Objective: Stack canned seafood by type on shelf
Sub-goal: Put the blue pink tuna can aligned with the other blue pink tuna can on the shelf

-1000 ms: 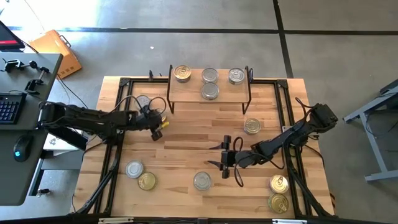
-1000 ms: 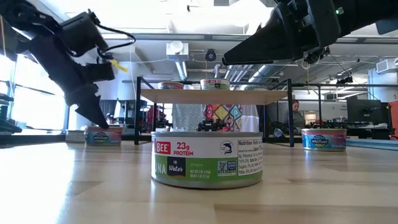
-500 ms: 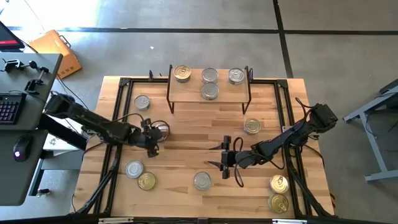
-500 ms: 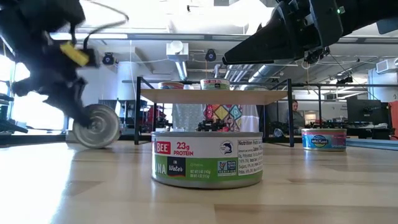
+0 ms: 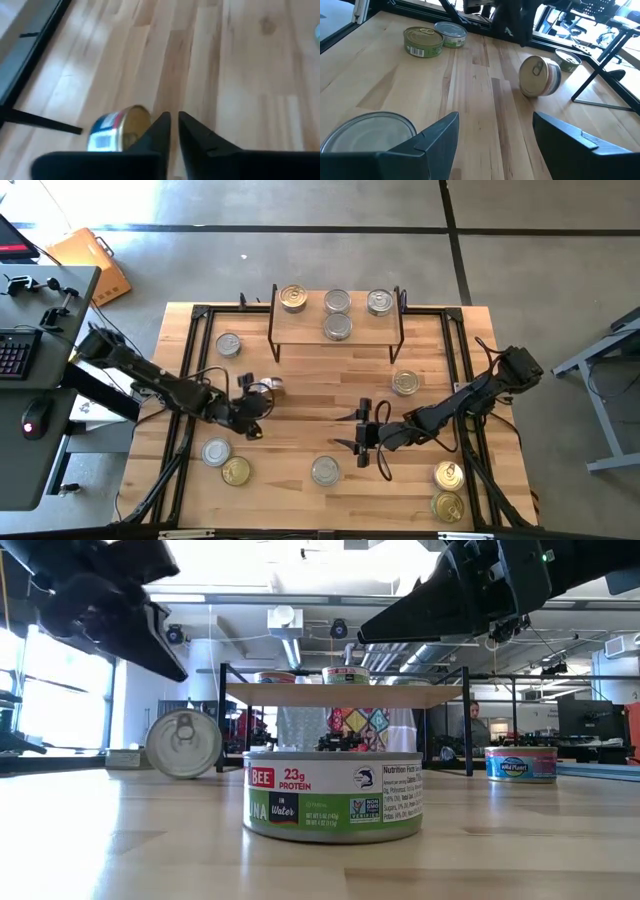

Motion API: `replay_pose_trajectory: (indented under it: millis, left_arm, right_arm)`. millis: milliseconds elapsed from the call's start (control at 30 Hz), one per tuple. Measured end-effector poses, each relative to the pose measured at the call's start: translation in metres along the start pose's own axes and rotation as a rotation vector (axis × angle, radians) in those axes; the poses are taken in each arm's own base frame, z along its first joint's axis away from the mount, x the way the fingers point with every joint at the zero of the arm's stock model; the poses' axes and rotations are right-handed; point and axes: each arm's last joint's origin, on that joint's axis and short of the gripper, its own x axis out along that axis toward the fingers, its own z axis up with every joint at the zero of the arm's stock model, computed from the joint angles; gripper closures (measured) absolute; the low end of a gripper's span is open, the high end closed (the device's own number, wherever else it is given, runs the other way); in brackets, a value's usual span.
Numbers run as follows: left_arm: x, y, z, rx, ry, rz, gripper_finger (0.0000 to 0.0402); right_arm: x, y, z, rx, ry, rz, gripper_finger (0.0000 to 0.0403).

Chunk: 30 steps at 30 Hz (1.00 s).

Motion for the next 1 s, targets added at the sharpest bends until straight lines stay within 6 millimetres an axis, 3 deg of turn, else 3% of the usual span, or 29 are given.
replay_pose_trajectory:
  millis: [167,400,500,700,1000]
  left_arm:
    - [0.004,0.014,0.008,-0.06,-0.004,0.071,0.0284]
    - [0.022,0.04,-0.003,-0.151,0.144,0.104,0.0147]
    - [0.027,0.047,-0.007,-0.173,0.181,0.089,0.0109]
    - [0.037,0.06,-0.018,-0.164,0.215,0.112,0.0092]
    - [0.058,0.064,-0.044,-0.238,0.15,-0.091,0.0092]
  right_arm:
    - [0.0,0.0,0.0,0.0,0.0,-0.001,0.0158]
    - [0.0,0.0,0.0,0.007,0.0,0.003,0.0158]
    - [0.0,0.001,0.0,0.007,-0.001,0.038,0.0158]
    - [0.0,0.002,0.0,0.007,-0.002,0.057,0.0158]
    - [0.0,0.003,0.0,0.007,-0.005,0.101,0.0158]
